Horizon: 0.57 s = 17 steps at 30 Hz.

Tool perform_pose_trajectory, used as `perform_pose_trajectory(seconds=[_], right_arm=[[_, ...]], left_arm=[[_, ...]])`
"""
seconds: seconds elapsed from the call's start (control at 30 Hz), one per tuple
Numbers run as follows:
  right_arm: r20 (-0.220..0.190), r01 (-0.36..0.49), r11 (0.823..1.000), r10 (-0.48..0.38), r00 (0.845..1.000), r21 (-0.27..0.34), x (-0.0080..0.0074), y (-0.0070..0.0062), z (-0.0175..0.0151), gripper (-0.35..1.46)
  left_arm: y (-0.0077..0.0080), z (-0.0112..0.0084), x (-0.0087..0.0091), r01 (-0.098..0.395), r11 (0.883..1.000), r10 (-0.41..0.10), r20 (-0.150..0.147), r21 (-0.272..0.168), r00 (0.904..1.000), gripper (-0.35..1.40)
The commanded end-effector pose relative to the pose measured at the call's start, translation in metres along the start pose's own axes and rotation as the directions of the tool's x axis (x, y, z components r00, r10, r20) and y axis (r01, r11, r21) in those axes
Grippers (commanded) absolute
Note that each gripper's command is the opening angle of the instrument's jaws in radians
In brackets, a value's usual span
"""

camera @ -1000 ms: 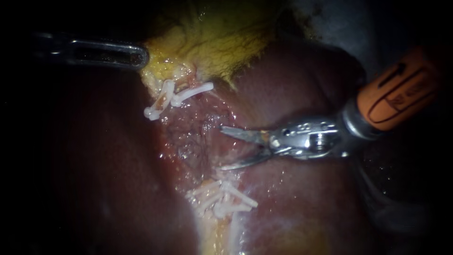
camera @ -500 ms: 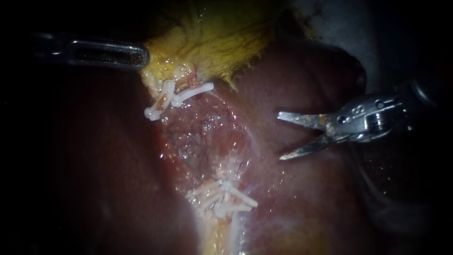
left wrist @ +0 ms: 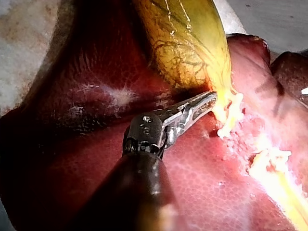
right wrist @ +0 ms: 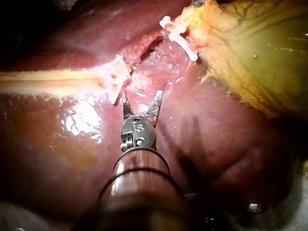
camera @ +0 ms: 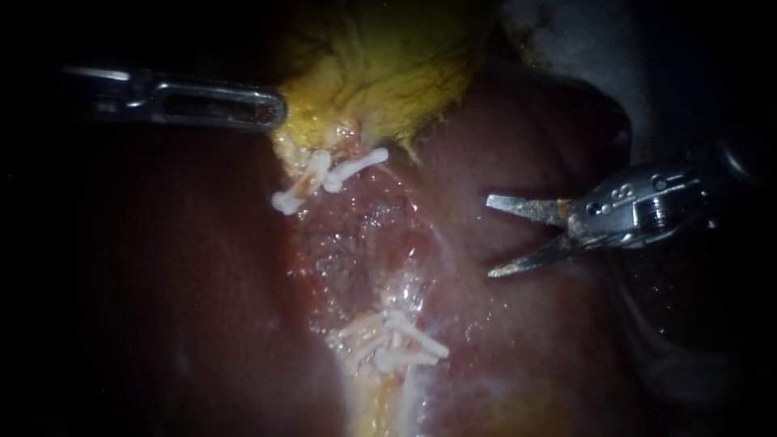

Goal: Go back from the cut right tube

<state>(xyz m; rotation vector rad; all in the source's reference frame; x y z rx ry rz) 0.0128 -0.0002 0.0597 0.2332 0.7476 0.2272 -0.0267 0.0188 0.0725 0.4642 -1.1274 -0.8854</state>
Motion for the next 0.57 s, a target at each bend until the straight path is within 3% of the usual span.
perform_pose_trajectory(seconds=[0.03,0.27,0.57], right_arm=[[0.0,0.0,1.0,0.0,1.0,0.0,0.0,0.0,-0.0001,1.43],[0.0,0.0,1.0,0.0,1.0,0.0,0.0,0.0,-0.0001,1.43],[-0.008,-0.001,1.0,0.001,1.0,0.024,0.0001,0.0001,0.0002,1.43]], left_arm=[[0.0001,0.0003,0.0003,-0.002,1.0,0.002,-0.006,-0.003,1.0,-0.35],[0.0001,0.0012,0.0007,-0.005,1.0,0.005,-0.01,0.003,0.9999,-0.35],[0.0002,0.0009,0.0005,-0.004,1.0,0.004,-0.011,0.005,0.9999,-0.35]])
